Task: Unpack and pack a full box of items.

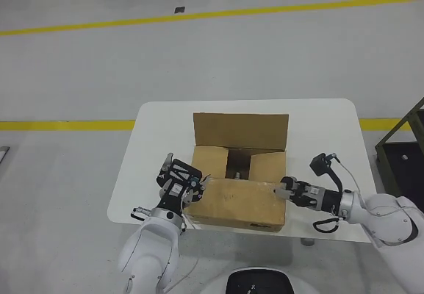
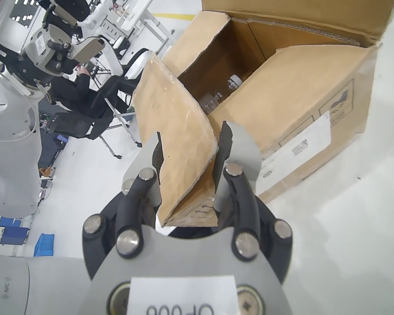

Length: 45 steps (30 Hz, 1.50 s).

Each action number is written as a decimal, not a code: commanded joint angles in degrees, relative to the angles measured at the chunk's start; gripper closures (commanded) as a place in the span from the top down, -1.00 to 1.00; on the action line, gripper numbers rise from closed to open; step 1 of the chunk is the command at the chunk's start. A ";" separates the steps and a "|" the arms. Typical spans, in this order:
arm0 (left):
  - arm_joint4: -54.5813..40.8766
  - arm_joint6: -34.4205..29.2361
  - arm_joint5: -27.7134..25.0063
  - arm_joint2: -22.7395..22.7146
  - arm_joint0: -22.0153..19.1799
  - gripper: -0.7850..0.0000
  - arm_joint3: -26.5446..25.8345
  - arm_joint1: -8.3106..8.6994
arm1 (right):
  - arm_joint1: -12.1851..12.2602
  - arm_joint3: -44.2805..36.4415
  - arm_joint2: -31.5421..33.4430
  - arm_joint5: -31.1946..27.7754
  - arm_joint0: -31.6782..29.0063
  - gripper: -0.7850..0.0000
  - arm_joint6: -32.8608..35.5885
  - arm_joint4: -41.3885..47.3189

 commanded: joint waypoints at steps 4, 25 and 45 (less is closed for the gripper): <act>0.00 0.00 0.00 0.00 0.00 1.00 0.00 0.00 | 0.47 -0.33 0.26 -1.34 -0.02 -0.40 2.79 2.37; -3.79 -2.54 -3.45 -0.65 -2.39 1.00 -1.85 0.52 | 1.99 -10.35 2.36 -13.05 -3.06 -1.00 -6.77 -20.76; -4.06 -19.13 -11.79 6.54 -14.01 1.00 5.16 0.58 | 3.01 -22.41 4.98 -14.46 -10.82 -0.91 -20.93 -45.74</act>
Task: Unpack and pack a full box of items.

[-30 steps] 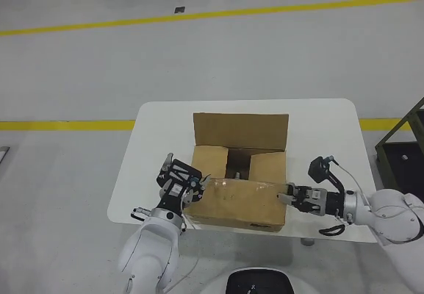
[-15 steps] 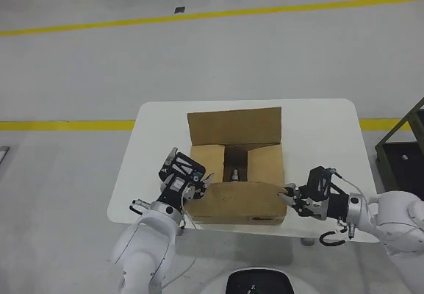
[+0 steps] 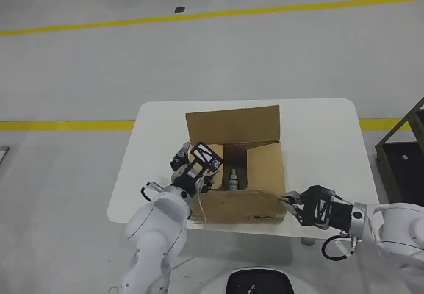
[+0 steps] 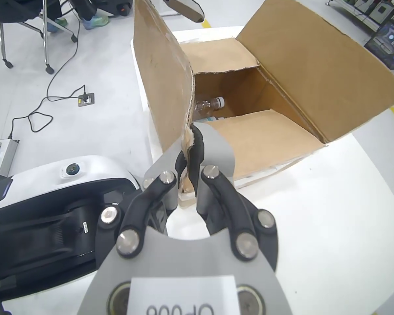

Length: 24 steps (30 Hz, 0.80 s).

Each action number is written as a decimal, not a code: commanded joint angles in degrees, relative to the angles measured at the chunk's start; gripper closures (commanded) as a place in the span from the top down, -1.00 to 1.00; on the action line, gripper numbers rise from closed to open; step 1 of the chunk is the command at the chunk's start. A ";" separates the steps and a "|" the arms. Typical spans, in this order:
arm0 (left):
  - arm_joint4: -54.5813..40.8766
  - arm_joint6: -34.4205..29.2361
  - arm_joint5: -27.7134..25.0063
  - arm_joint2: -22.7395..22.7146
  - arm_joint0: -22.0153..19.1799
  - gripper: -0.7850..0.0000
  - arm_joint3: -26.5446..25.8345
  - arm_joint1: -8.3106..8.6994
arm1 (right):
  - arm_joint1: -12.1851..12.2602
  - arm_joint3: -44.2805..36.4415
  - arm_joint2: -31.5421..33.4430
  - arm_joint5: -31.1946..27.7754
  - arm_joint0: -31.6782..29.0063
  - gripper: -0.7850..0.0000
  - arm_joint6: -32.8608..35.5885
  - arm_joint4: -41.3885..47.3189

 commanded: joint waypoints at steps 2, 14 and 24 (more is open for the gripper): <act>0.62 -1.01 -1.98 0.92 -0.56 1.00 0.48 0.13 | 0.07 -0.62 0.81 0.87 -1.24 -0.73 -2.55 -0.45; 1.06 -1.47 -6.44 1.77 0.94 1.00 -1.07 0.81 | 0.15 2.05 2.68 3.47 -2.84 -0.07 -8.91 10.58; -0.78 -0.81 -12.66 2.02 2.82 1.00 -3.50 1.58 | 1.06 6.22 3.88 7.22 0.02 -1.00 2.24 36.10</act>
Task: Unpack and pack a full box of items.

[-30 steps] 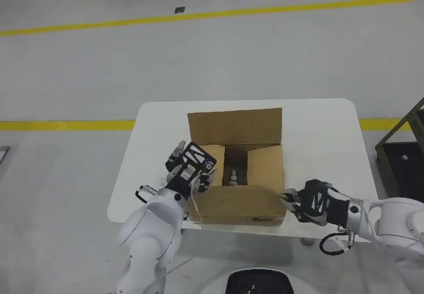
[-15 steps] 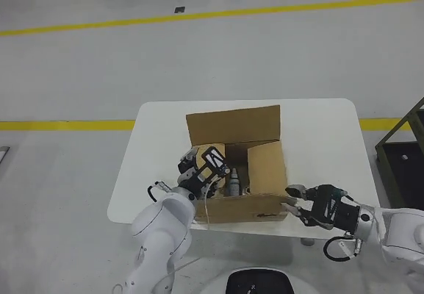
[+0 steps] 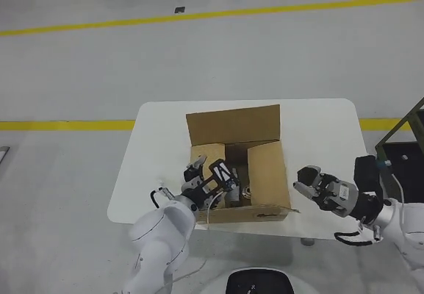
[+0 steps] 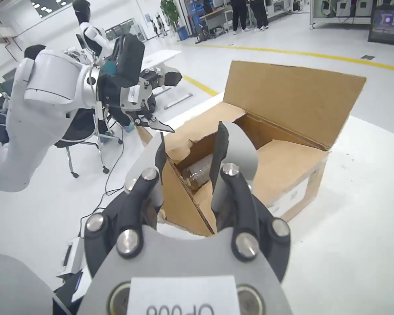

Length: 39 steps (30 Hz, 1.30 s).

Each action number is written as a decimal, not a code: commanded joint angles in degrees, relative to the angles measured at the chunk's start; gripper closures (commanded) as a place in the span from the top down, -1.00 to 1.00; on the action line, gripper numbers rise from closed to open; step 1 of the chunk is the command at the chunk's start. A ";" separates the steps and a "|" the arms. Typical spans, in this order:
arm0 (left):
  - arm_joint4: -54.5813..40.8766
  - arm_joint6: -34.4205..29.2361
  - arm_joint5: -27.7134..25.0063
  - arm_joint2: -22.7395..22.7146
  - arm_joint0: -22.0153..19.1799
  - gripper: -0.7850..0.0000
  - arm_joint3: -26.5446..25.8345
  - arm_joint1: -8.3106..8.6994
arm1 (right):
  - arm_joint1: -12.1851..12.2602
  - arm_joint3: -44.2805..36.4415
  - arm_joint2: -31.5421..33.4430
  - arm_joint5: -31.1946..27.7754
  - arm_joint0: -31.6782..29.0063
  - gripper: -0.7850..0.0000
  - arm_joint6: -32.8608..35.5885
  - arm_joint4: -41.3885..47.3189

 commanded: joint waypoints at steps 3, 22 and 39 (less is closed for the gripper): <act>-0.66 0.22 -1.95 0.31 0.82 1.00 -1.25 0.30 | 0.13 1.38 -2.49 2.25 2.24 -1.00 4.93 2.99; -2.38 0.29 -2.42 -2.35 3.40 1.00 -3.96 1.61 | 0.93 11.14 -15.13 -6.69 8.39 -1.00 21.00 3.49; 1.19 3.35 -0.84 0.46 2.03 1.00 -3.00 2.11 | 0.50 12.36 -8.94 4.44 5.74 -1.00 -5.30 -2.32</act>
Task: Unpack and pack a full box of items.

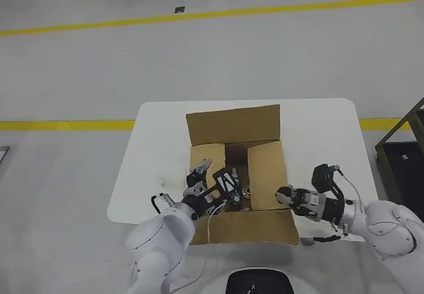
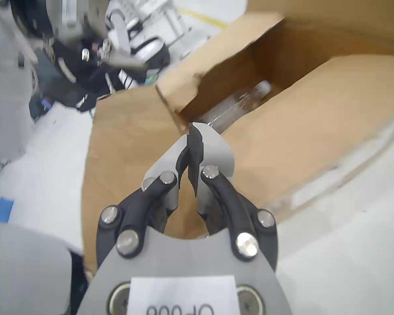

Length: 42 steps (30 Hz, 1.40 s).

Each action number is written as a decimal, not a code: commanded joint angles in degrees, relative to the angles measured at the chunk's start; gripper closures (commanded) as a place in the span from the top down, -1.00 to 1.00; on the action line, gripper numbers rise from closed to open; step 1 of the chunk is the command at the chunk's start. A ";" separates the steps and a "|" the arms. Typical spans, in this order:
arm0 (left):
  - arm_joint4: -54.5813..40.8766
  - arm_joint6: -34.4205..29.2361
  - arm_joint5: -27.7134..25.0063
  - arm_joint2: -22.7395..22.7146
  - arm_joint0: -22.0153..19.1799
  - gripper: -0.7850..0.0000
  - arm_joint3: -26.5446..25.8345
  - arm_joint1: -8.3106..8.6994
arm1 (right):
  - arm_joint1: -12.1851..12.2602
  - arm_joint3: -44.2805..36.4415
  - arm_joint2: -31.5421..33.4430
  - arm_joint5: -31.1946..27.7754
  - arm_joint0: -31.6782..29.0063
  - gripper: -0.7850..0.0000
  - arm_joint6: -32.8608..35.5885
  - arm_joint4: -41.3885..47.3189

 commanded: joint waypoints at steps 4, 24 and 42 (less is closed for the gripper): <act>-0.03 -0.03 -0.01 -0.01 0.00 1.00 -0.01 0.00 | -0.23 1.02 4.69 11.20 -3.41 -1.00 -10.11 -2.58; -0.03 -0.03 -0.01 -0.01 0.00 1.00 -0.01 0.00 | -2.02 6.72 -7.68 9.89 -1.16 -1.00 -6.57 -6.19; 3.63 -5.27 8.02 7.29 -6.48 1.00 13.63 -1.09 | -1.01 0.19 1.56 12.90 -6.46 -1.00 -10.58 -8.77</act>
